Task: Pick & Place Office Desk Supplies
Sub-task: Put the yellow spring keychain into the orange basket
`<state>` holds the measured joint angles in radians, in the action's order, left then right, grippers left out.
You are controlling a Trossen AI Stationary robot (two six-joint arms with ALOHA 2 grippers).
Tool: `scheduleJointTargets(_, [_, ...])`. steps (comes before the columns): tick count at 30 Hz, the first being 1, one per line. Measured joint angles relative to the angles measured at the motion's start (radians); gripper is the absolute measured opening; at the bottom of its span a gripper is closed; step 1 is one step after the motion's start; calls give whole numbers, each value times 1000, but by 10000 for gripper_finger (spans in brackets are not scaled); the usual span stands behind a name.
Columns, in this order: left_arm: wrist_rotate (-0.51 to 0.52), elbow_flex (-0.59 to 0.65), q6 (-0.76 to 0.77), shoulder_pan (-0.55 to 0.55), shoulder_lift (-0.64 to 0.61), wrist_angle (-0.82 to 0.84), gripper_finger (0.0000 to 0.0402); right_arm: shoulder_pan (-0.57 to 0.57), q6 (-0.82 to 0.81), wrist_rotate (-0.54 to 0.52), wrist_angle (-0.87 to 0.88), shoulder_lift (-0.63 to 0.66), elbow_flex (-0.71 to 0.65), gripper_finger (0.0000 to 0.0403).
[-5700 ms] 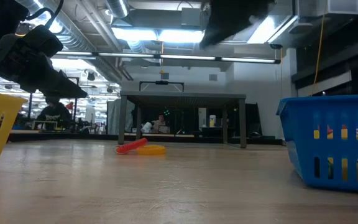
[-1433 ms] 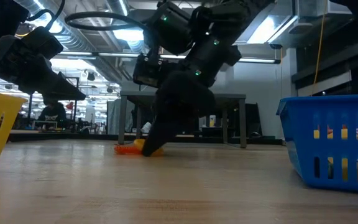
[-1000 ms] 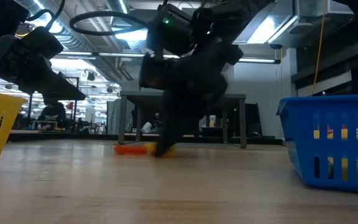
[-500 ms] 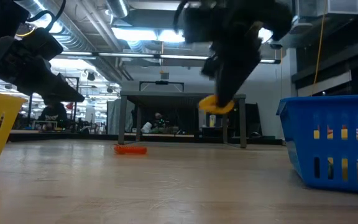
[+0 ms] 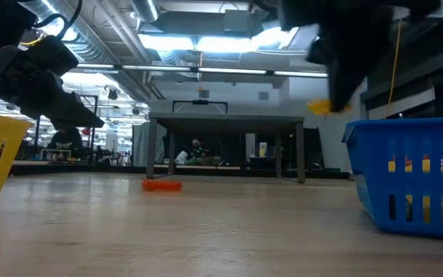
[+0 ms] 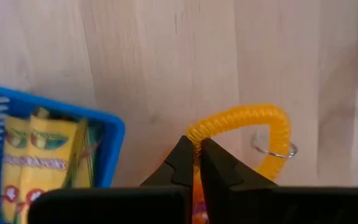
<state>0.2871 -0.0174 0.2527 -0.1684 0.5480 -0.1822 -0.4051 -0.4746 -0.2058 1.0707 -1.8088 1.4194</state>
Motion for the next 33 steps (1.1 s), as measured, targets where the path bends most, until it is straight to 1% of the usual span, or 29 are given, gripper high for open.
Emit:
scheduleJointTargets(5, [-2,0,14,0,0,0,161,-31,-132,9,10,34,-119,11])
scheduleJointTargets(9, [-2,0,14,0,0,0,161,-52,-249,31,-14,100,-242,11])
scheduleJointTargets(11, [-2,0,14,0,0,0,161,-63,-284,36,-48,148,-298,11])
scheduleJointTargets(16, [5,0,13,0,0,0,161,-75,-318,18,-230,257,-436,13])
scheduleJointTargets(21, [6,0,13,0,0,-1,161,-75,-397,2,-269,297,-518,18])
scheduleJointTargets(25, [6,0,8,0,0,-1,161,-75,-442,-38,-267,298,-528,51])
scheduleJointTargets(33, [7,0,8,0,0,-1,161,-75,-462,-64,-270,298,-528,168])
